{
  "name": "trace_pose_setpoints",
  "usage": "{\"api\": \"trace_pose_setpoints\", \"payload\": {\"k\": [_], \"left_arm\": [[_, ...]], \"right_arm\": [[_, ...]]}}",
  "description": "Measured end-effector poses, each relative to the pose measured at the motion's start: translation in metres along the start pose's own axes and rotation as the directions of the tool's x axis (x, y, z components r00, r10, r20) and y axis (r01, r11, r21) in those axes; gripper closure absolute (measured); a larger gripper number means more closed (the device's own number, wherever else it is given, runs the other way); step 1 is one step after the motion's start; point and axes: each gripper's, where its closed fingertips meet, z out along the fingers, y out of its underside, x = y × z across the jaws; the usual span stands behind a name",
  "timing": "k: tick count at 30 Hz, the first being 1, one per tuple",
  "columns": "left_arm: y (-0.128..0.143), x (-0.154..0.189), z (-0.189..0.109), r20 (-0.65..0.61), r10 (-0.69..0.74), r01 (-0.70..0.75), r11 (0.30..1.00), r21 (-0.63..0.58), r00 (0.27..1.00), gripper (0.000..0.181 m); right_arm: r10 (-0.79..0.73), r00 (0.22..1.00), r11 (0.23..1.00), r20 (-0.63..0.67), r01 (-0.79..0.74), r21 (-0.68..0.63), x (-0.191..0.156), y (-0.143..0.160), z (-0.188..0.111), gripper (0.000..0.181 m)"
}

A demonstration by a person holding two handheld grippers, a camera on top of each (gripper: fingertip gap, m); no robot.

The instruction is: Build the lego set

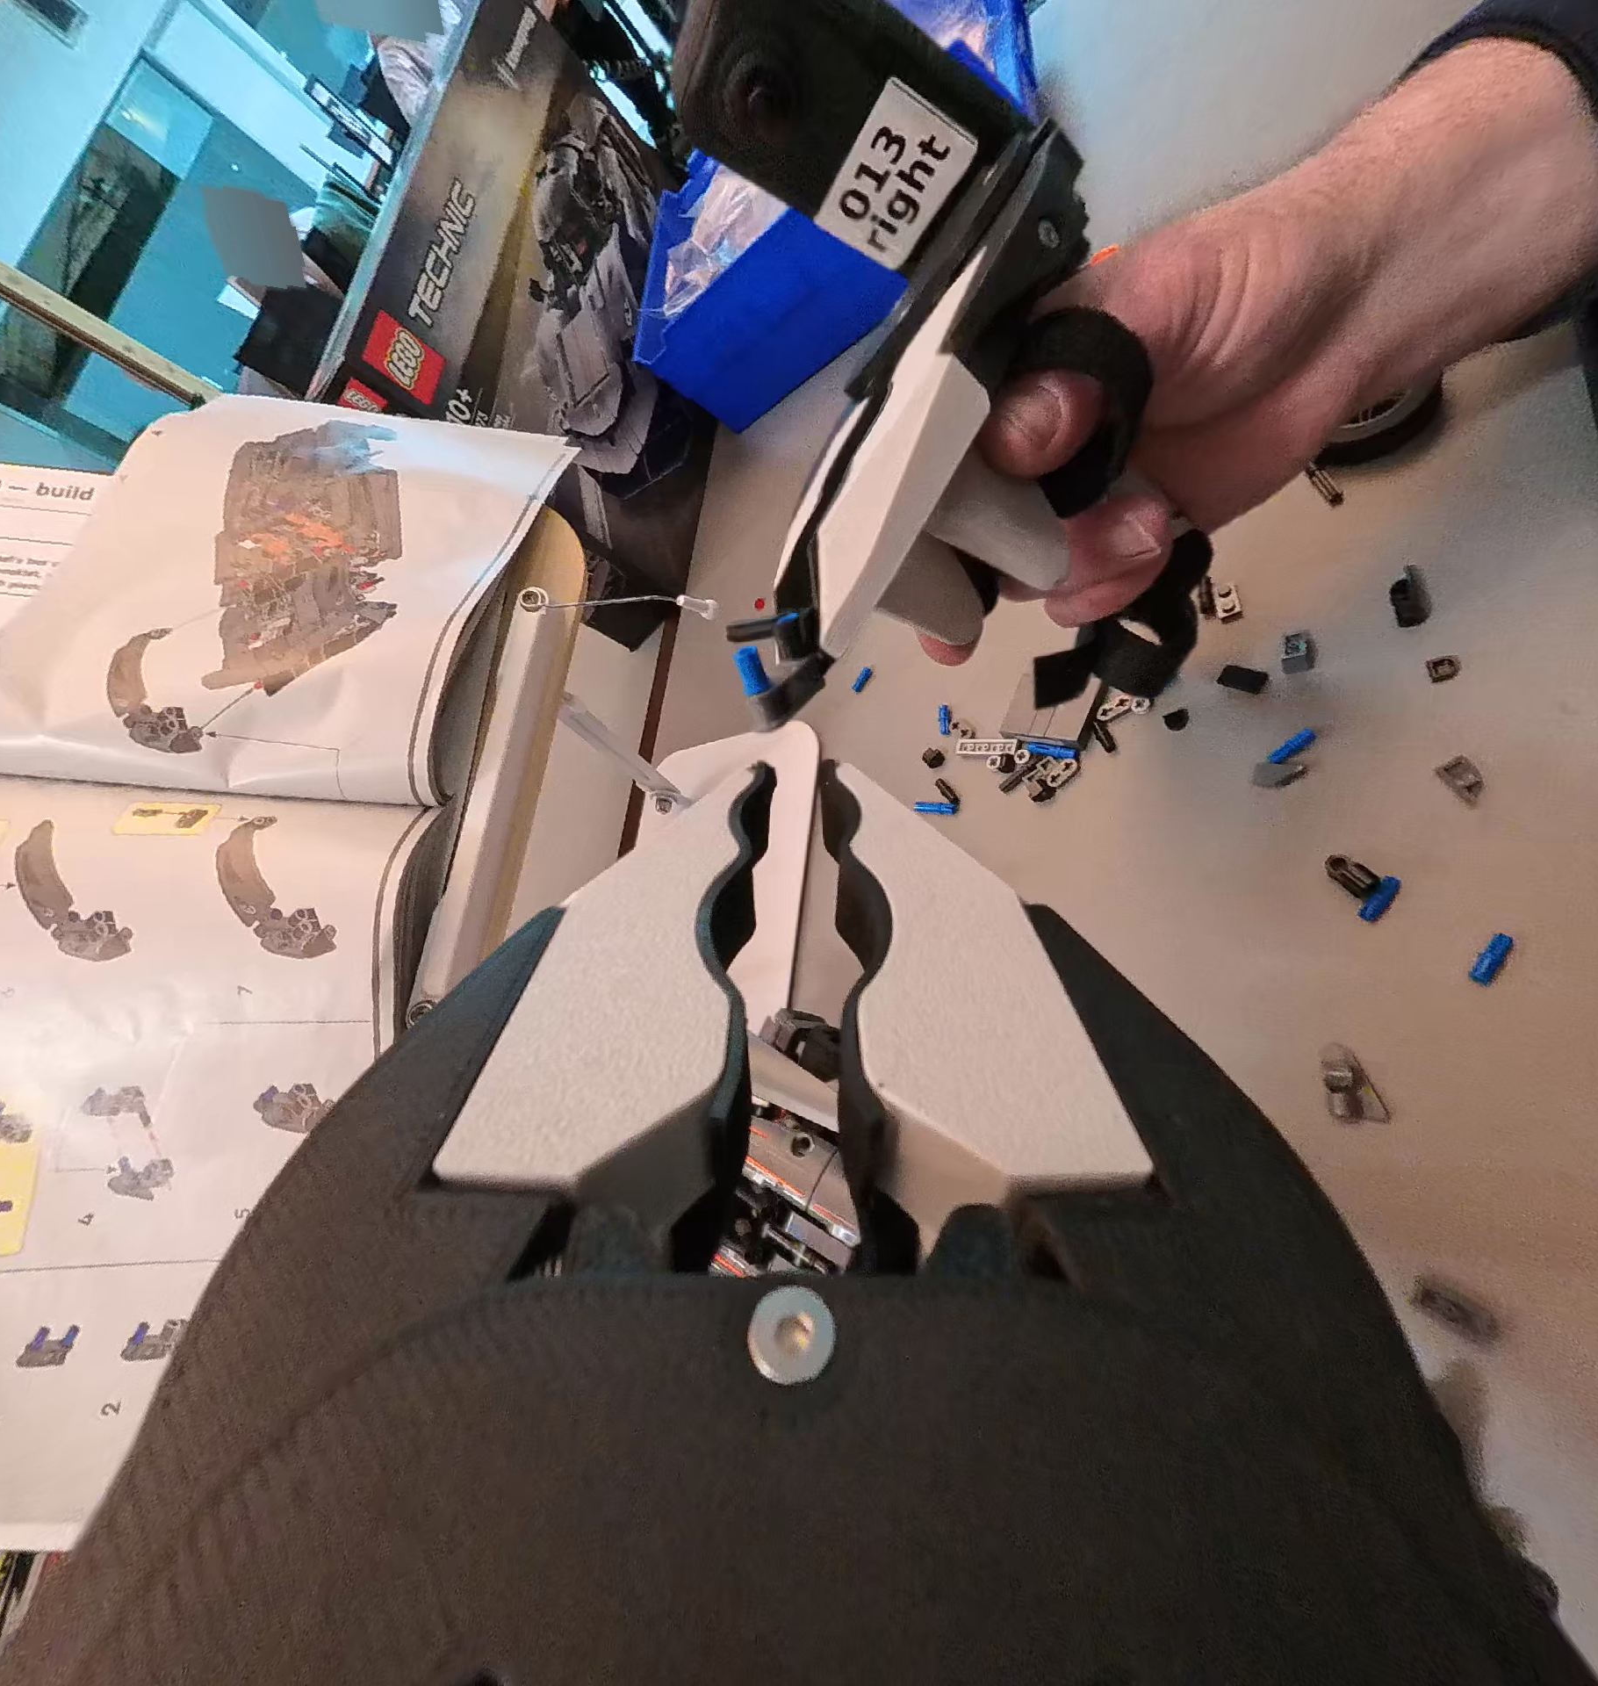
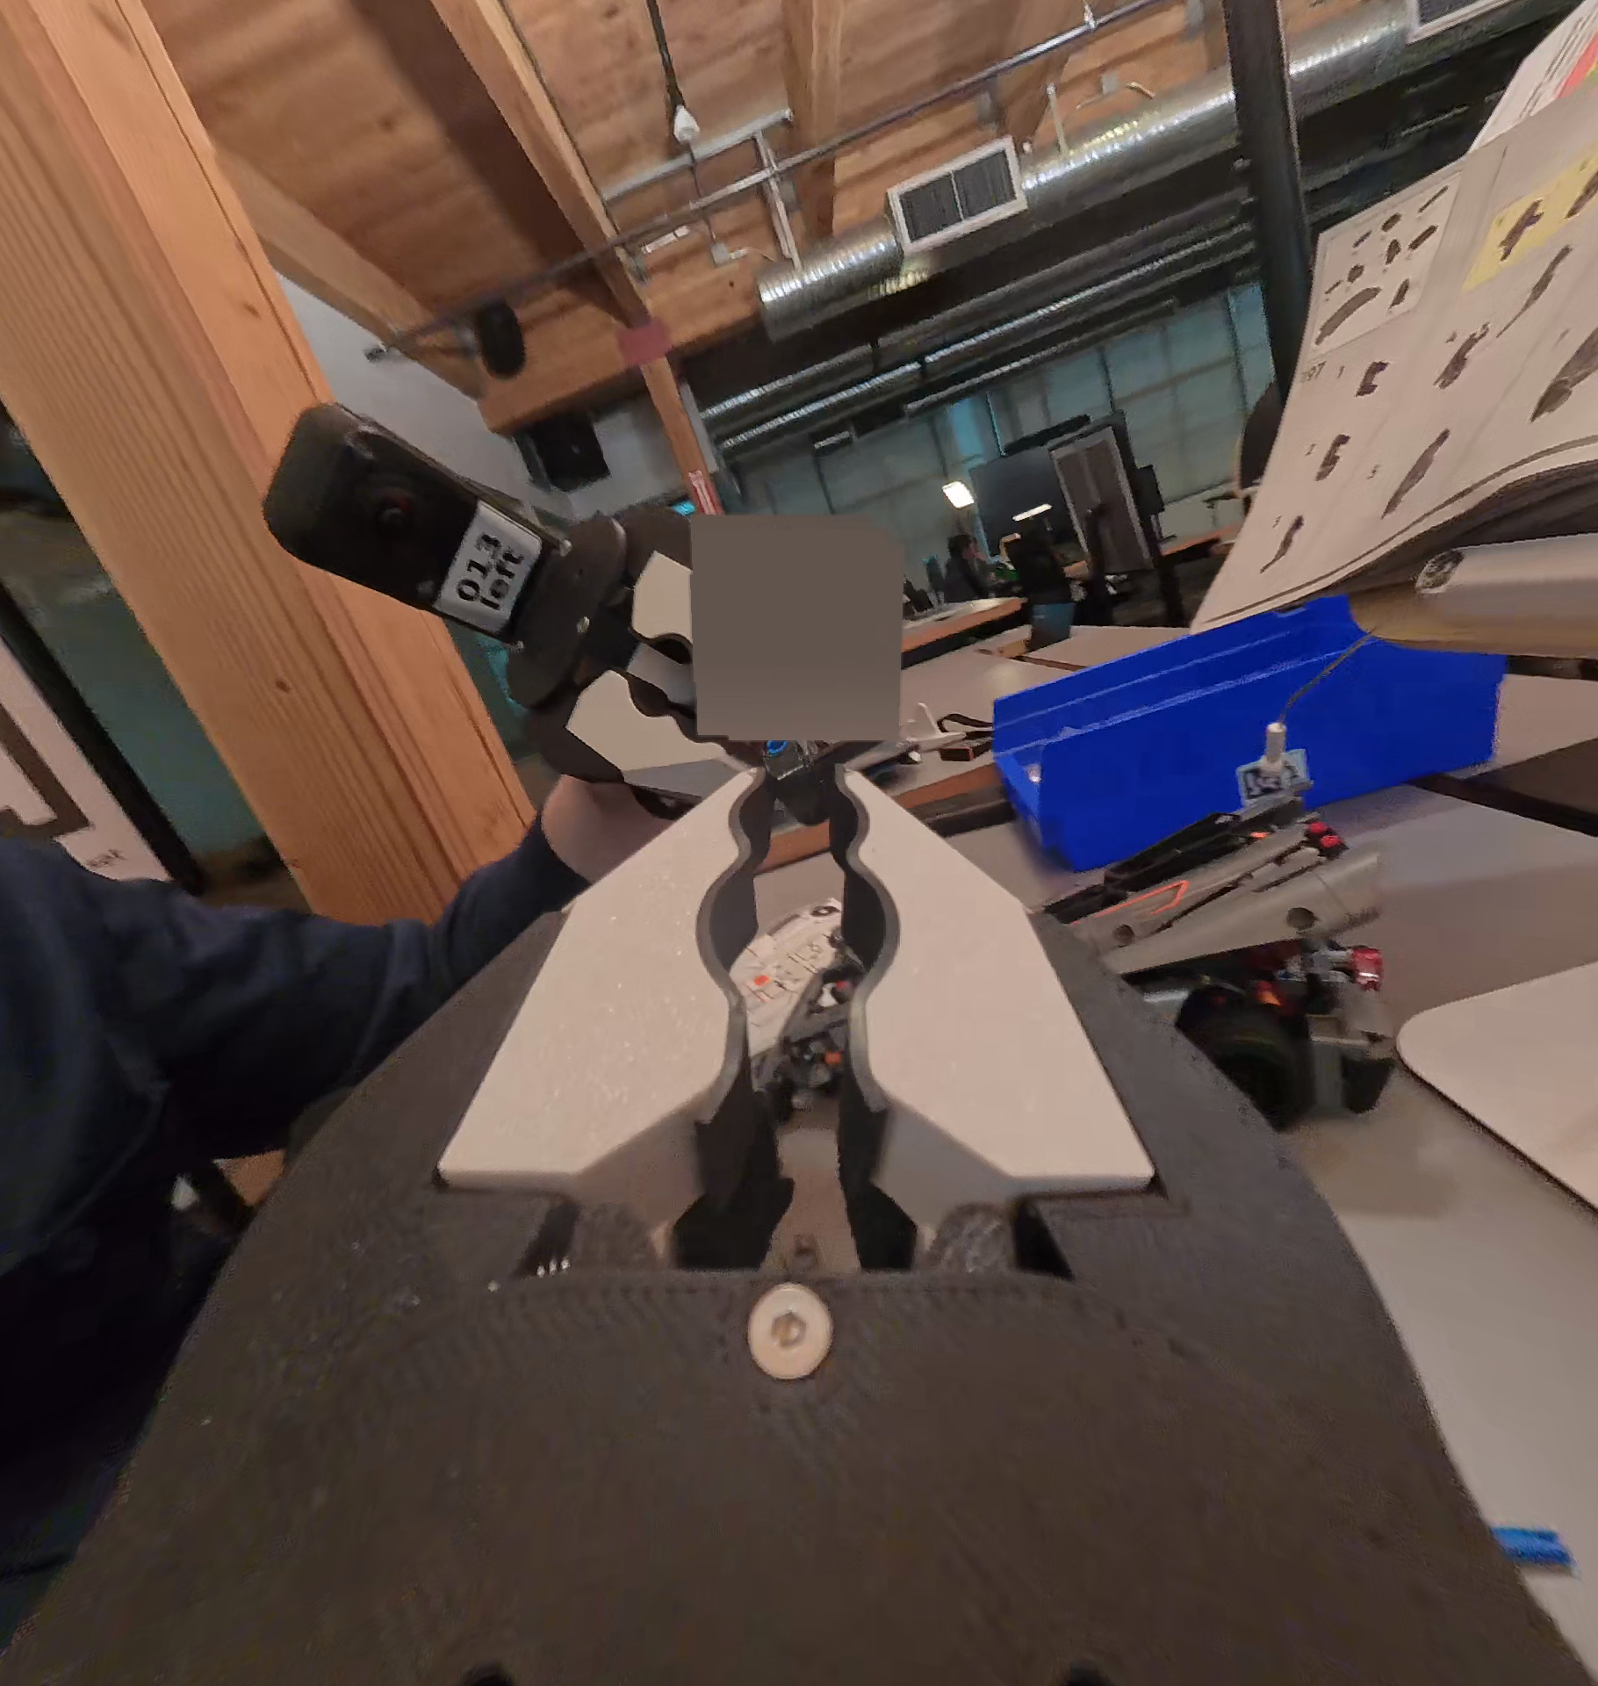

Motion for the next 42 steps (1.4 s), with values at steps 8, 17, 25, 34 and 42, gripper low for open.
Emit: {"api": "trace_pose_setpoints", "payload": {"k": [8, 17, 25, 34, 42], "left_arm": [[-0.002, -0.007, 0.011, 0.042, -0.097, 0.094, 0.993, 0.078, 0.994, 0.172], [-0.013, -0.014, 0.017, -0.041, -0.349, 0.342, 0.877, 0.337, 0.936, 0.172], [-0.016, -0.017, 0.02, -0.159, -0.423, 0.447, 0.776, 0.446, 0.892, 0.178], [-0.019, -0.015, 0.022, -0.133, -0.444, 0.457, 0.792, 0.405, 0.886, 0.165], [-0.024, -0.014, 0.02, -0.147, -0.472, 0.488, 0.767, 0.418, 0.869, 0.171]], "right_arm": [[0.105, 0.994, 0.992, 0.041, -0.108, 0.066, 0.003, -0.008, -0.005, 0.171], [0.09, 0.996, 0.993, 0.021, -0.091, 0.079, 0.01, -0.006, -0.006, 0.171], [0.066, 0.998, 0.992, -0.007, -0.065, 0.111, 0.017, -0.009, -0.011, 0.172], [0.066, 0.998, 0.991, -0.004, -0.065, 0.121, 0.016, -0.009, -0.011, 0.171], [0.051, 0.999, 0.992, 0.014, -0.052, 0.118, 0.009, -0.01, -0.008, 0.172]]}}
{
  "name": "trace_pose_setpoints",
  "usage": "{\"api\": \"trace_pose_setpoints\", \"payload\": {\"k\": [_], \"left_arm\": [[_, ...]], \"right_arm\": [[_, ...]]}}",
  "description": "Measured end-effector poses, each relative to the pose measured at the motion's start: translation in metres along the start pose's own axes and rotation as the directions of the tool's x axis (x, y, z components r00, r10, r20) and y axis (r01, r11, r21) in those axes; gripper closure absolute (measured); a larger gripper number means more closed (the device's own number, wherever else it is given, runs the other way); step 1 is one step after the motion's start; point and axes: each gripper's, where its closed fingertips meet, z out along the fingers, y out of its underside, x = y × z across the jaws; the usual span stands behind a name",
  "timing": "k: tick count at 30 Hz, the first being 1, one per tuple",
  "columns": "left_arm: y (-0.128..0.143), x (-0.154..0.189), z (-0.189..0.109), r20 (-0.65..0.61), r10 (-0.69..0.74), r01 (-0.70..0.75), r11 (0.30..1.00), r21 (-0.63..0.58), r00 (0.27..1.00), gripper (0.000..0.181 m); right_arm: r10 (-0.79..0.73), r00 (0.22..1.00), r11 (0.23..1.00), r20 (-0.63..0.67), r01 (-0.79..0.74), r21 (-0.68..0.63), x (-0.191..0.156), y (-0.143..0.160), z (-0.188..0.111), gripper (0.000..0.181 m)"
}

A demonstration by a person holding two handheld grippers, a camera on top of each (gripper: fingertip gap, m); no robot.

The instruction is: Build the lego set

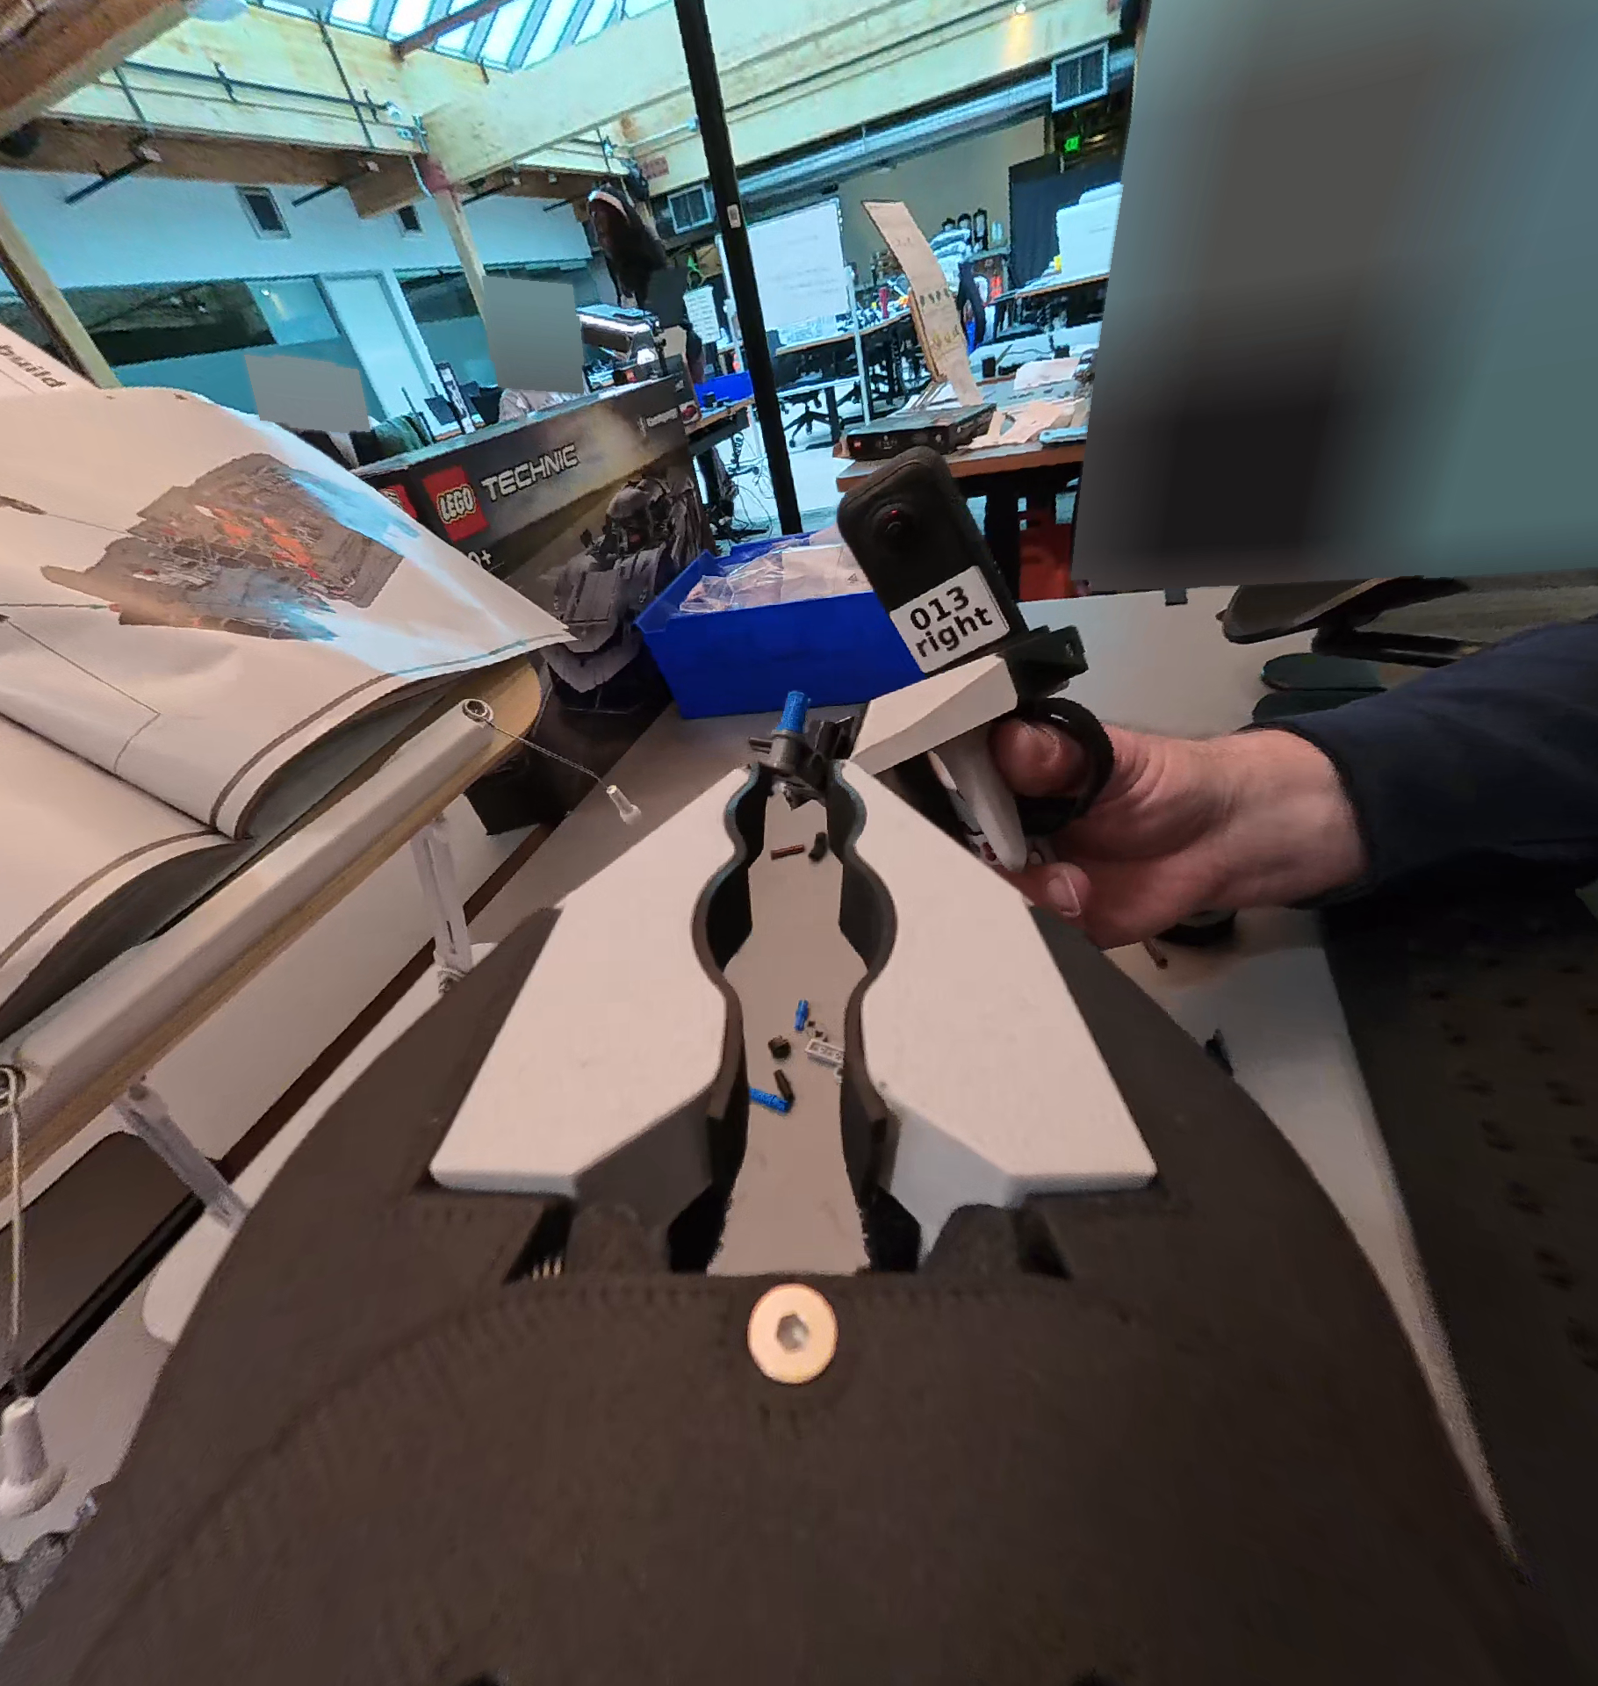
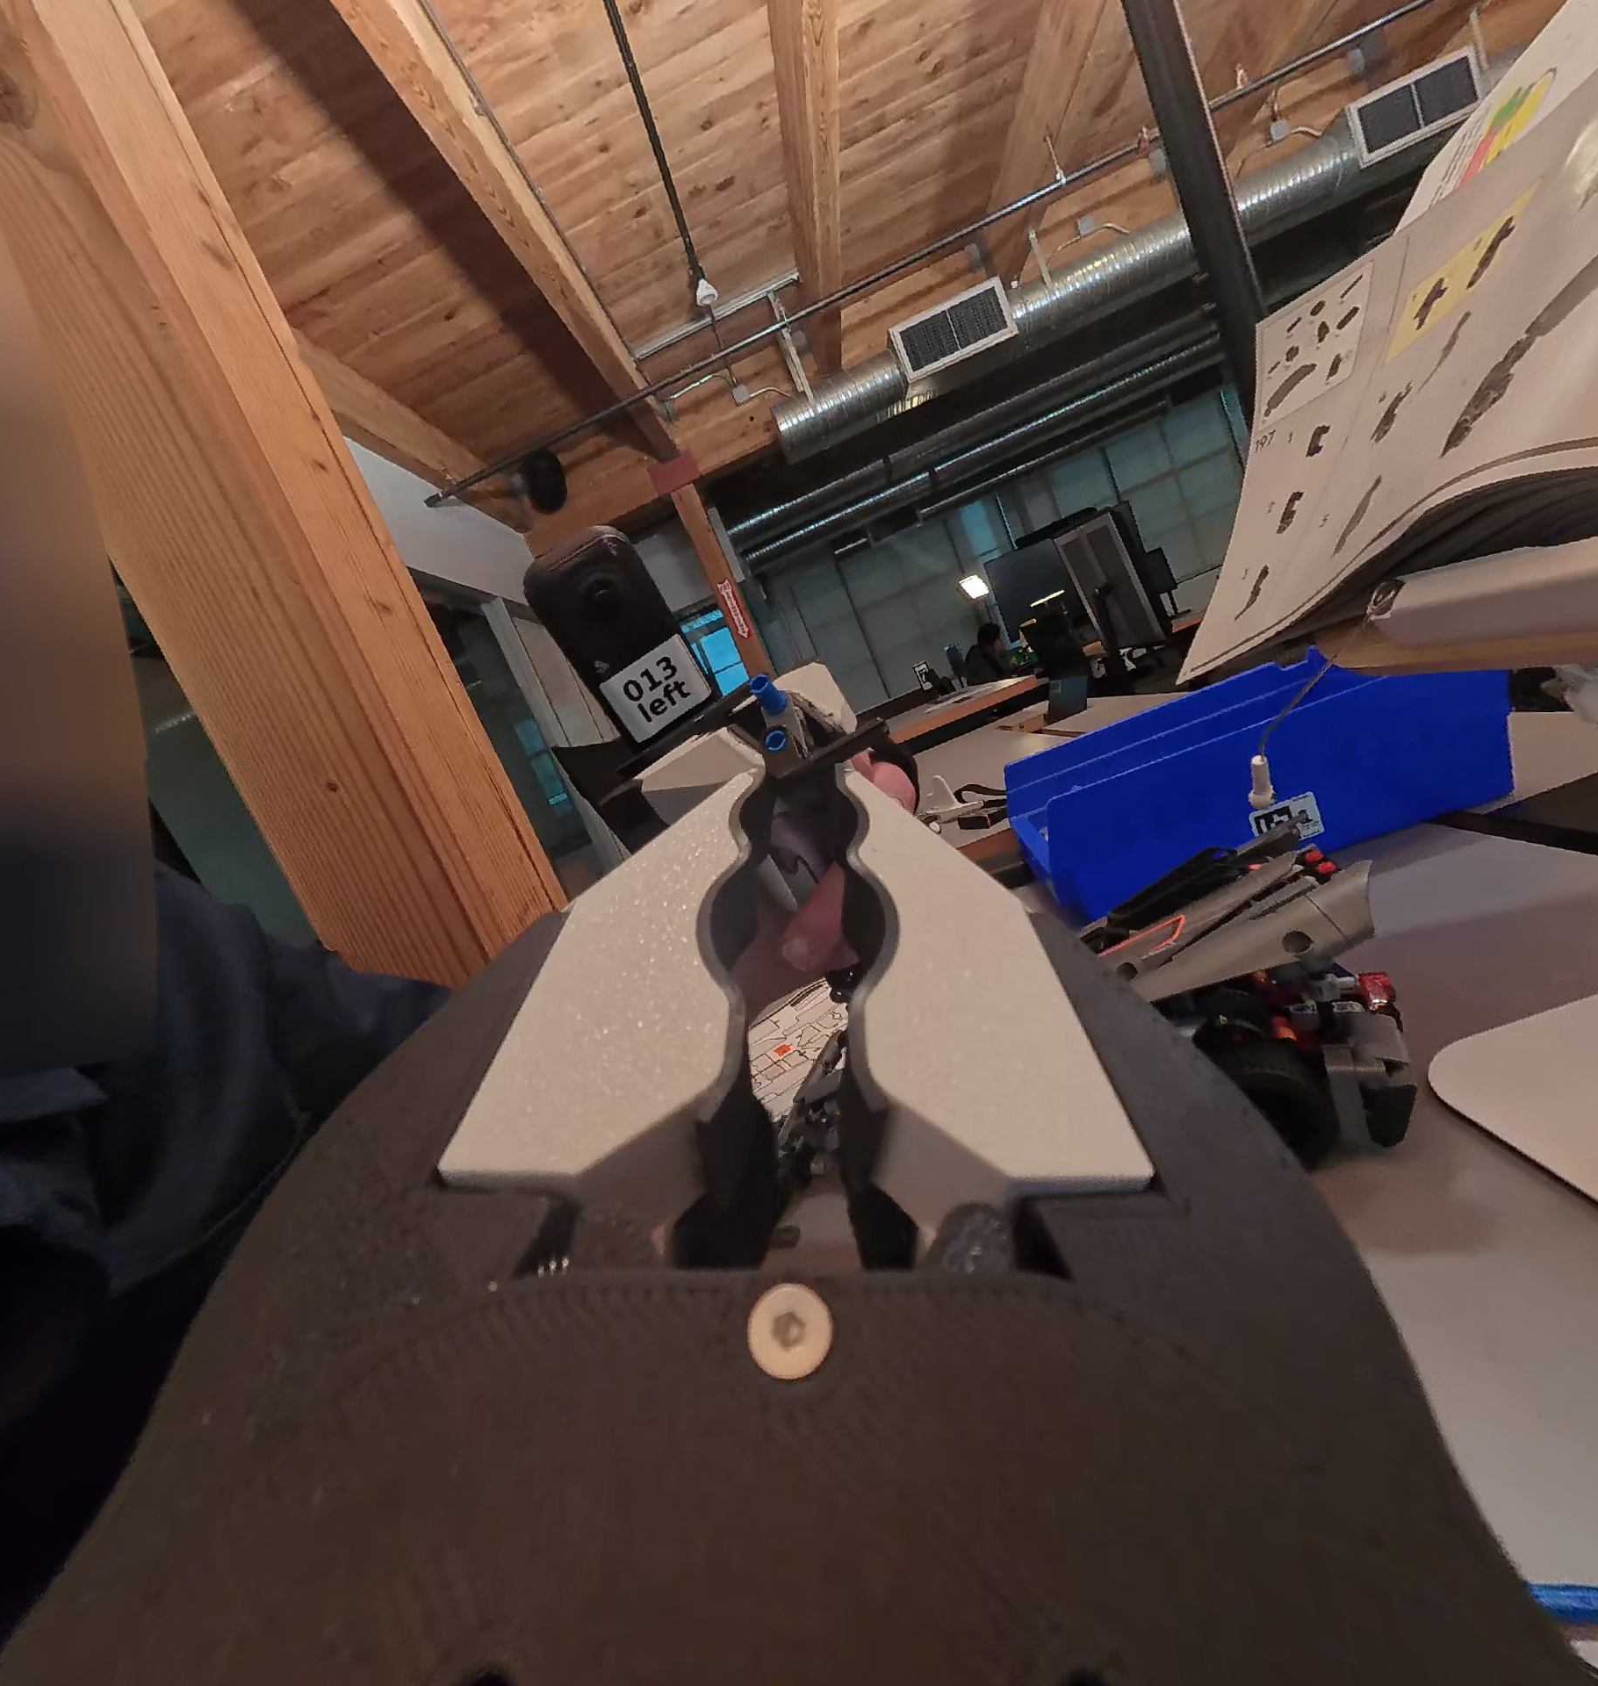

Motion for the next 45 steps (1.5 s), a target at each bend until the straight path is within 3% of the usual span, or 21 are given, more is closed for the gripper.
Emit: {"api": "trace_pose_setpoints", "payload": {"k": [13, 23, 29, 36, 40, 45], "left_arm": [[-0.006, 0.006, -0.006, -0.127, -0.078, 0.086, 0.995, 0.056, 0.989, 0.176], [-0.008, 0.005, -0.013, -0.175, -0.109, 0.122, 0.99, 0.067, 0.979, 0.176], [-0.012, 0.005, -0.024, -0.226, -0.115, 0.126, 0.991, 0.036, 0.967, 0.176], [-0.051, -0.023, -0.088, -0.101, 0.023, -0.017, 0.998, 0.067, 0.995, 0.176], [-0.043, -0.043, -0.128, -0.011, 0.064, -0.064, 0.998, 0.016, 0.998, 0.176], [-0.029, -0.056, -0.163, 0.013, 0.046, -0.047, 0.995, 0.088, 0.999, 0.176]], "right_arm": [[-0.091, 0.996, 0.995, -0.013, 0.09, -0.035, -0.005, 0.004, 0.004, 0.175], [-0.104, 0.994, 0.993, -0.018, 0.103, -0.061, -0.006, 0.006, 0.005, 0.173], [-0.147, 0.989, 0.984, -0.008, 0.145, -0.105, -0.011, 0.013, 0.009, 0.181], [-0.161, 0.986, 0.977, -0.028, 0.156, -0.143, -0.002, 0.017, 0.005, 0.179], [-0.174, 0.985, 0.968, -0.014, 0.168, -0.185, 0.001, 0.028, 0.005, 0.179], [-0.239, 0.971, 0.941, -0.021, 0.226, -0.252, 0.013, 0.043, 0.003, 0.179]]}}
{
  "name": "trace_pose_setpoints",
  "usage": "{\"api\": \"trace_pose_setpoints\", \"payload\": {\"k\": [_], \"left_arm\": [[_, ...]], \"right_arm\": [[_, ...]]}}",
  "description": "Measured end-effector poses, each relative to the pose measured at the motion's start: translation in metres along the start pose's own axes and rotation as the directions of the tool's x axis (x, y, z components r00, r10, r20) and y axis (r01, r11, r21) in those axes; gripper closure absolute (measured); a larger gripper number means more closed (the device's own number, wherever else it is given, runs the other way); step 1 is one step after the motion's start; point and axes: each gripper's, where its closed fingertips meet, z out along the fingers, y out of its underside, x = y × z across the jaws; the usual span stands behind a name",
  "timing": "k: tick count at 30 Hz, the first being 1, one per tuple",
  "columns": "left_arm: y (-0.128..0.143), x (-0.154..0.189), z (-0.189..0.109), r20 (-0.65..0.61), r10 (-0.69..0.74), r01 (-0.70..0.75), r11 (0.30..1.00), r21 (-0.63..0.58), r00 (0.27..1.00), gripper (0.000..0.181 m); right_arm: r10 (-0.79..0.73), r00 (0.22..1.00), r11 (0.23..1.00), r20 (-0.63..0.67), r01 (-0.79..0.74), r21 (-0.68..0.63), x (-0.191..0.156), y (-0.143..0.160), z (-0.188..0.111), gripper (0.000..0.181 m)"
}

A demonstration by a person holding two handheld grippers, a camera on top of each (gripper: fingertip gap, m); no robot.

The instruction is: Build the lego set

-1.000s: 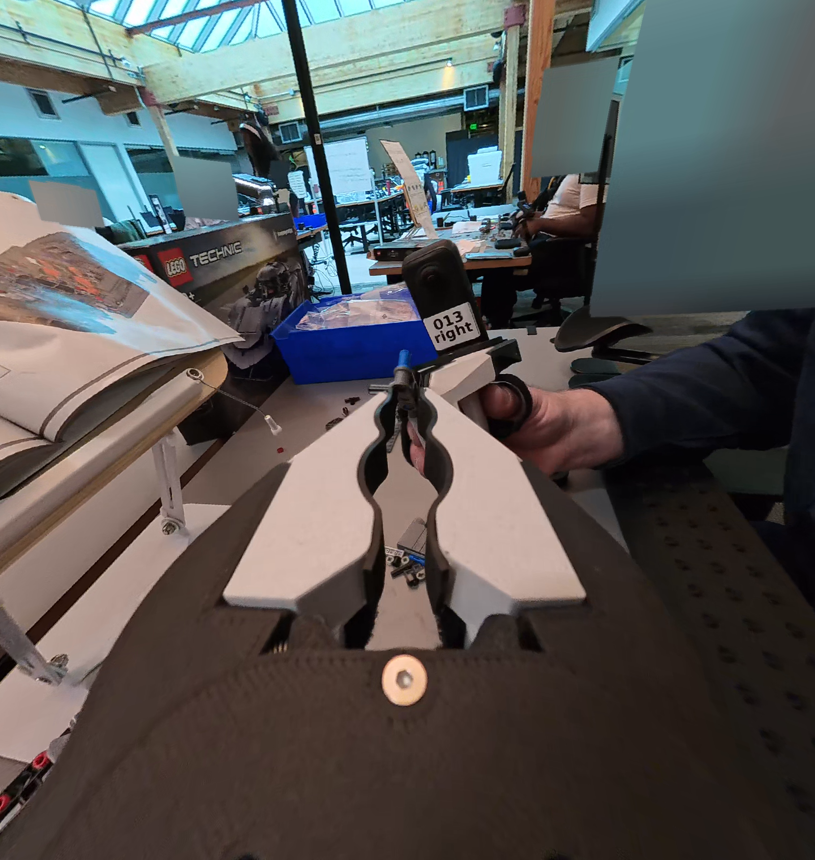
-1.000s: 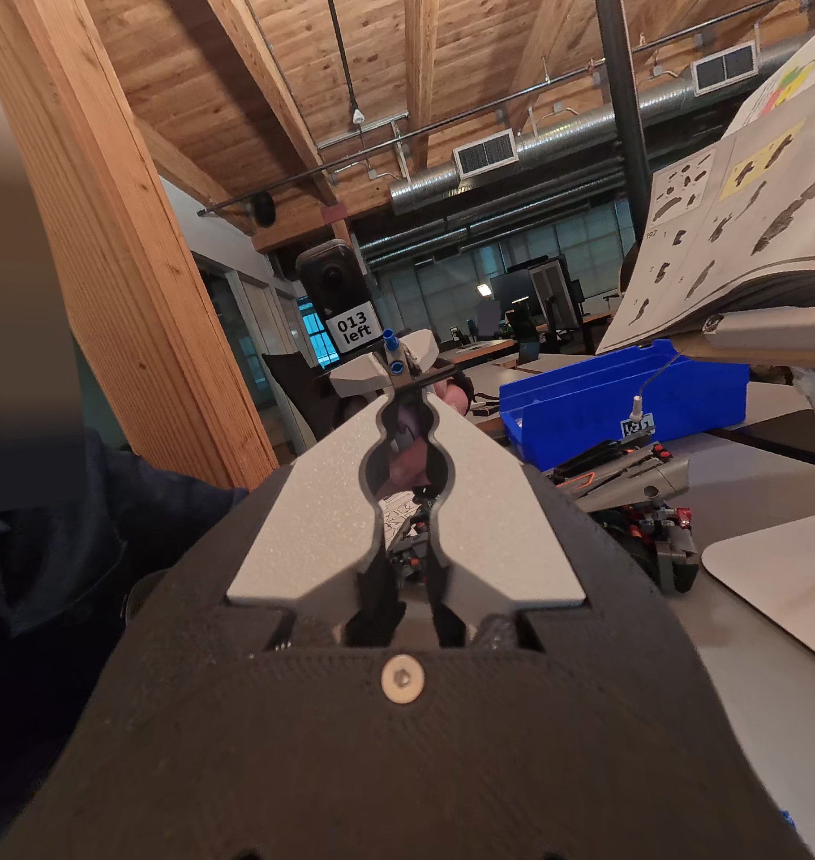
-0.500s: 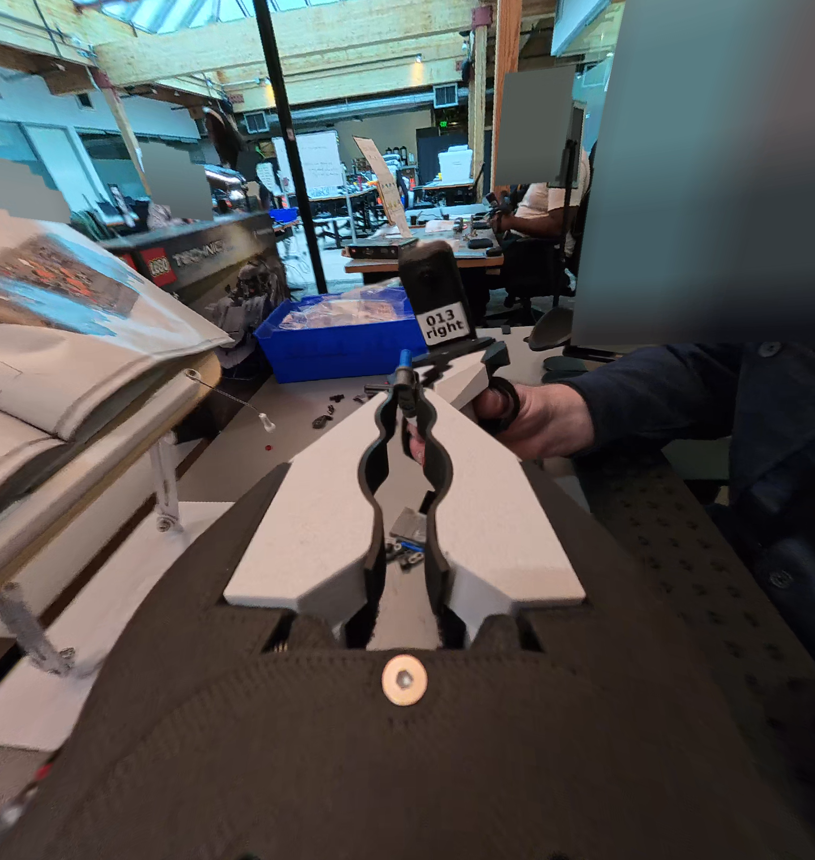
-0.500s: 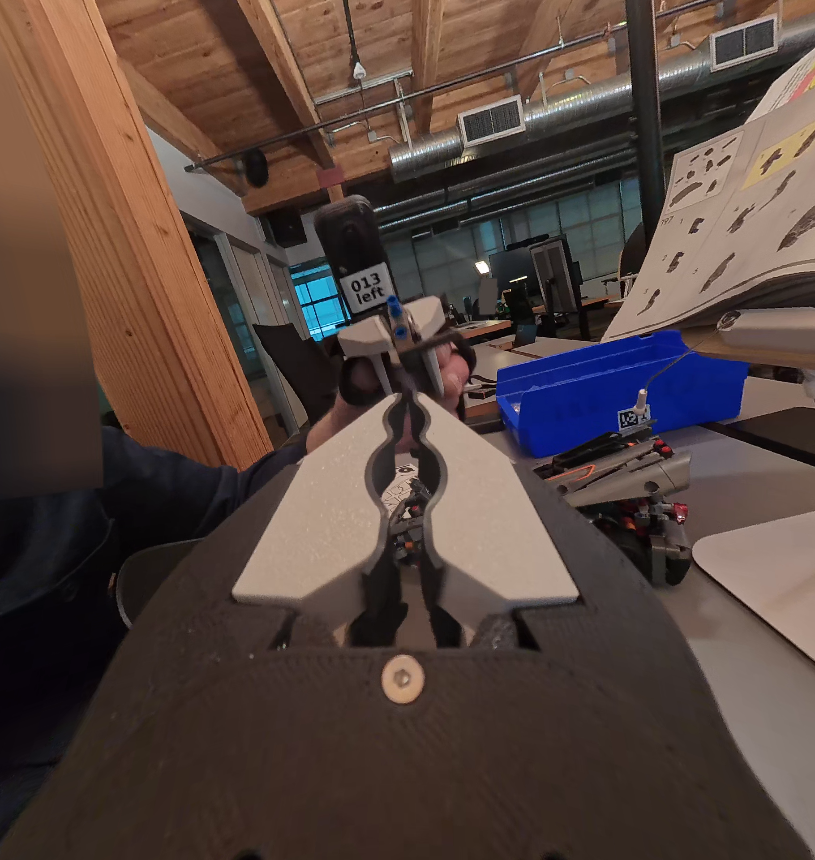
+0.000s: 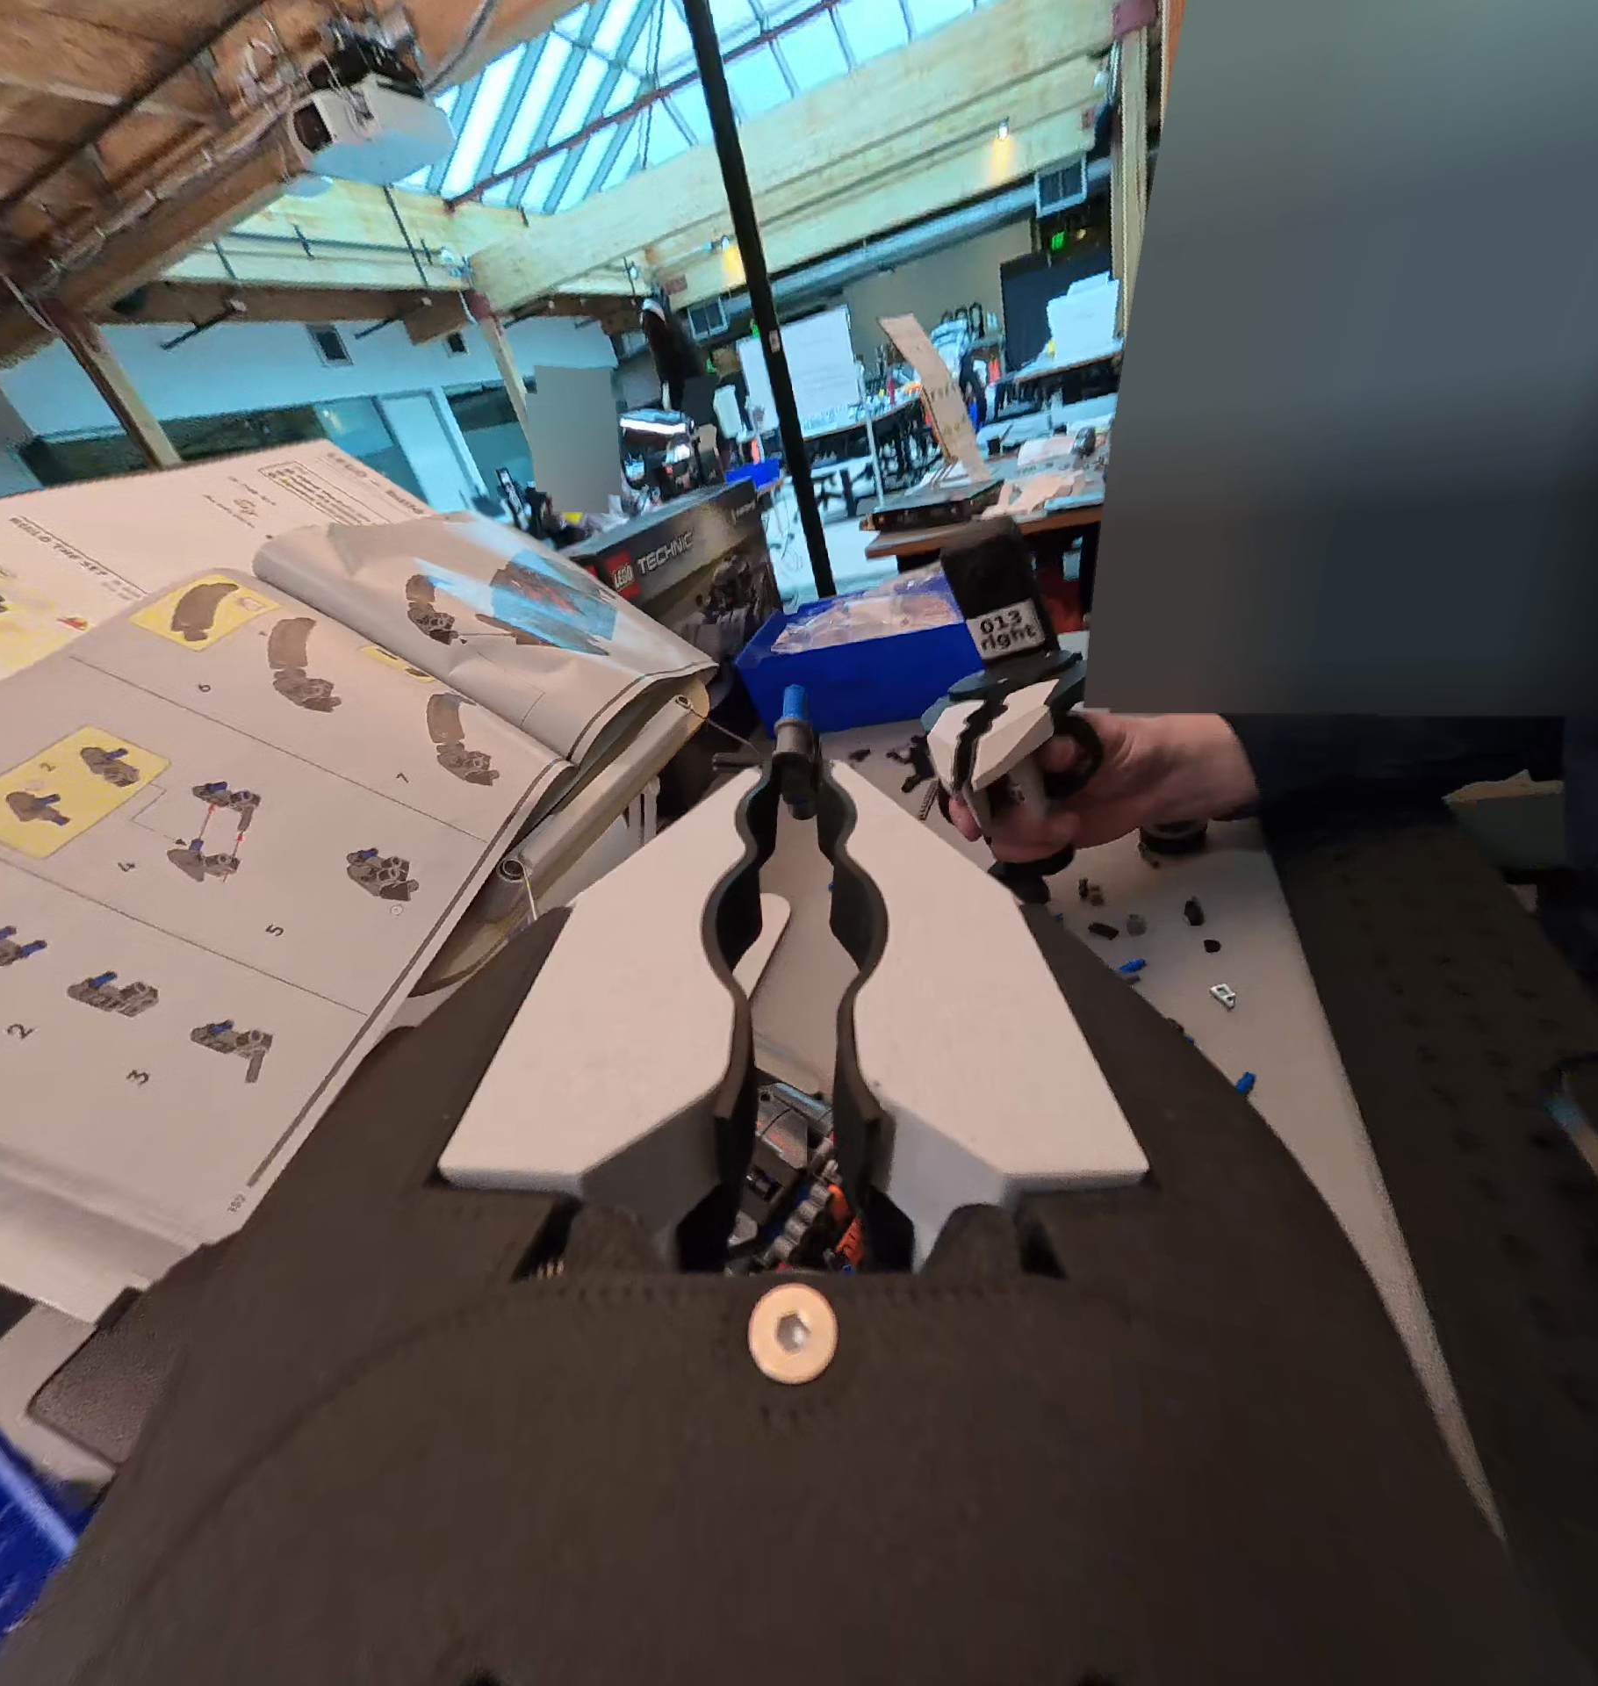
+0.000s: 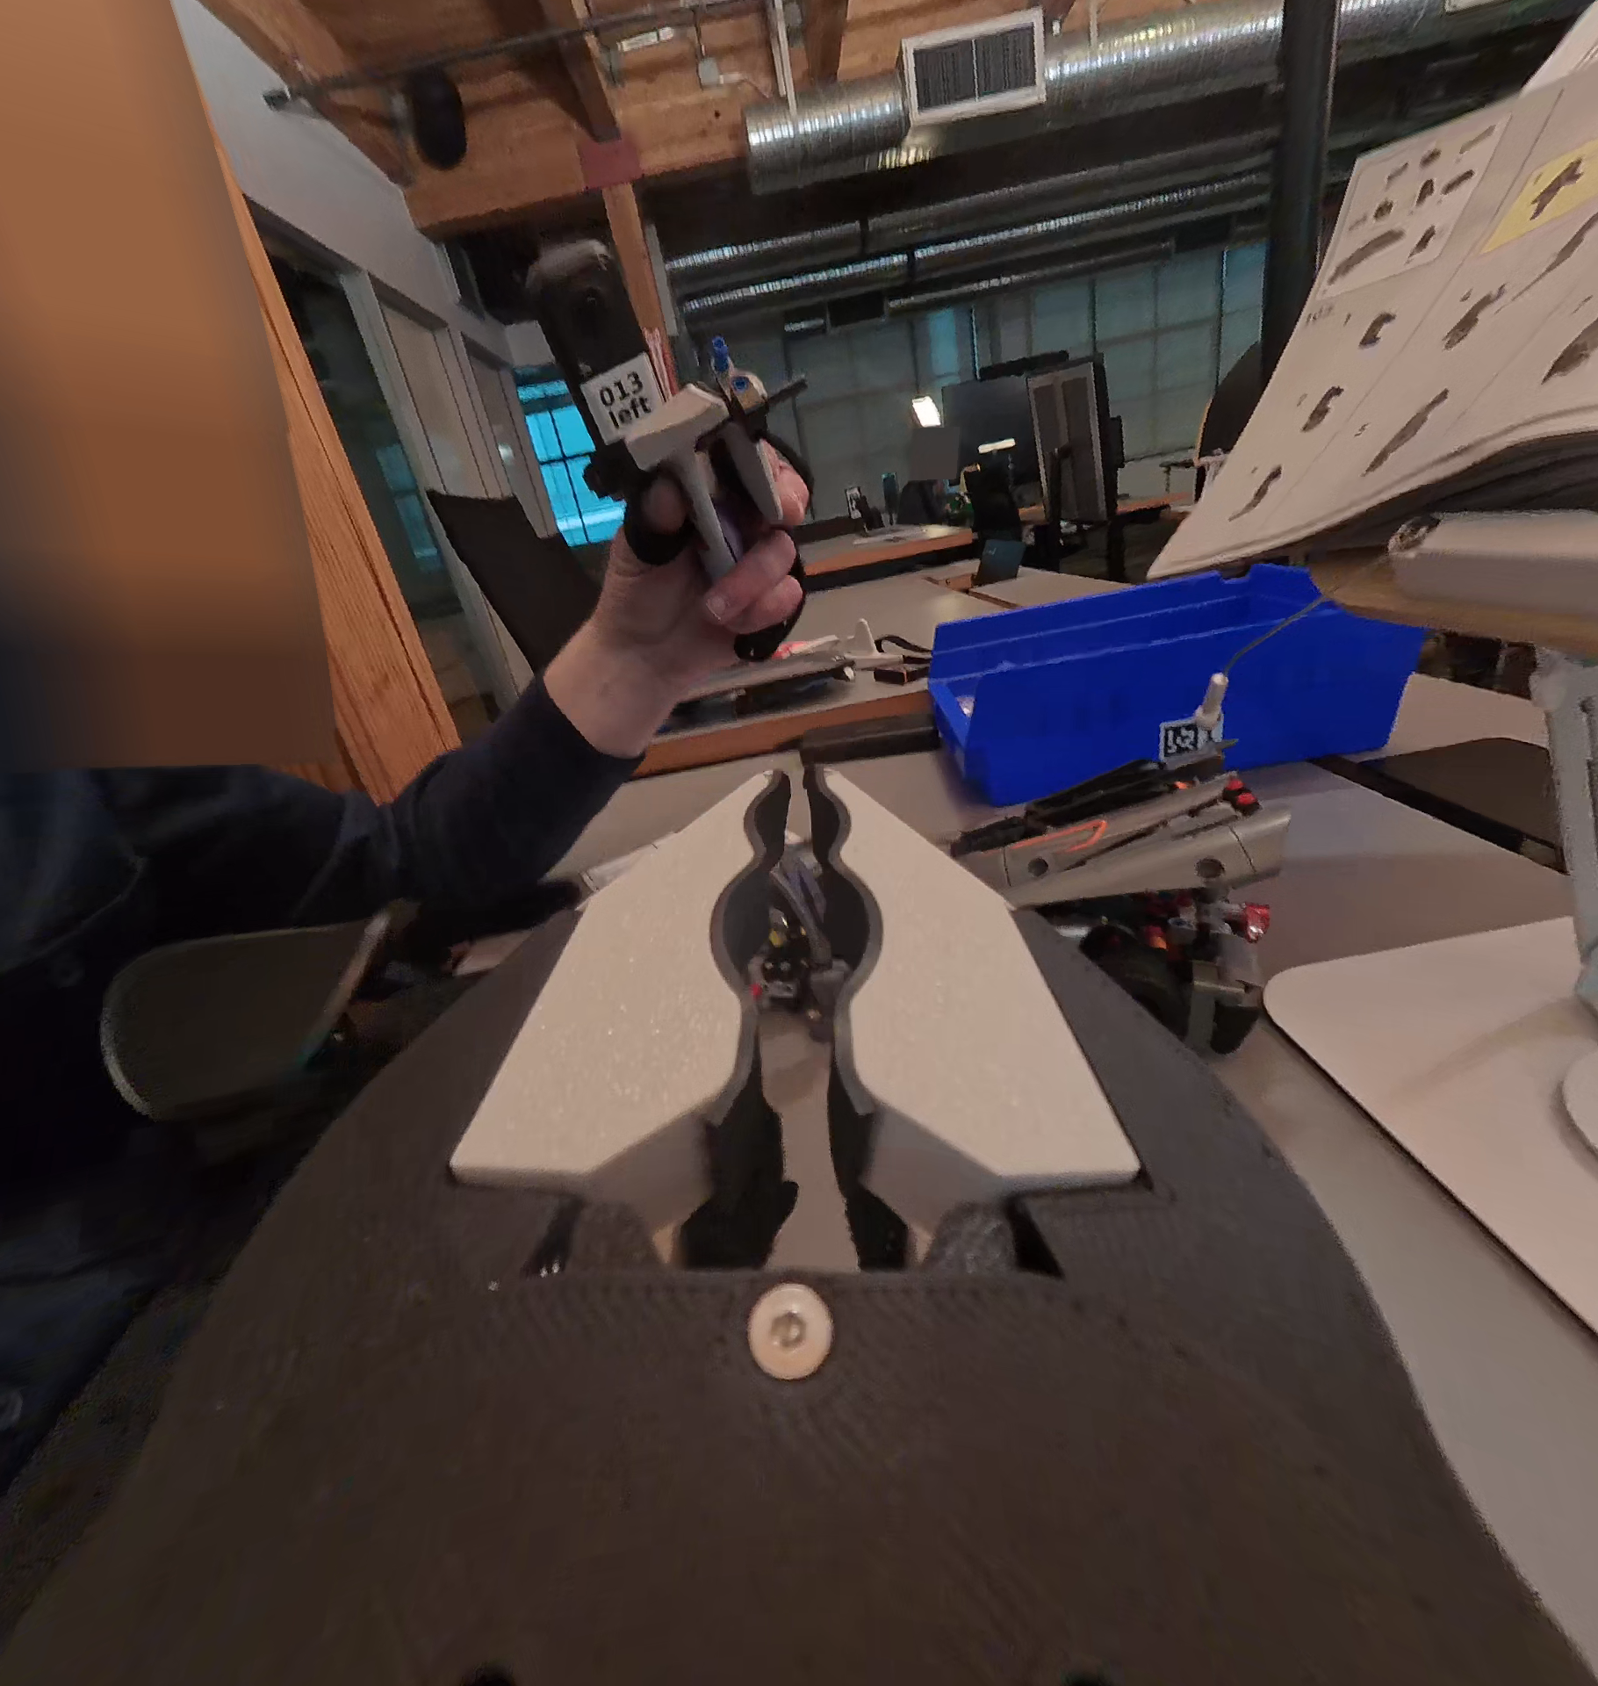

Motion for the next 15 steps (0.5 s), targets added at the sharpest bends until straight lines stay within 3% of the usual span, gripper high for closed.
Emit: {"api": "trace_pose_setpoints", "payload": {"k": [2, 6, 15], "left_arm": [[0.003, -0.001, -0.004, -0.016, -0.03, 0.031, 0.999, 0.039, 0.999, 0.176], [0.025, -0.005, -0.002, -0.021, -0.062, 0.062, 0.998, 0.001, 0.998, 0.176], [0.02, -0.005, -0.006, -0.01, -0.088, 0.088, 0.996, 0.031, 0.996, 0.176]], "right_arm": [[-0.008, 1.0, 1.0, -0.006, 0.008, -0.018, 0.004, 0.006, 0.001, 0.178], [-0.043, 0.999, 0.998, -0.032, 0.042, -0.037, 0.009, 0.009, 0.0, 0.177], [-0.078, 0.996, 0.994, -0.044, 0.074, -0.085, 0.013, 0.018, 0.007, 0.177]]}}
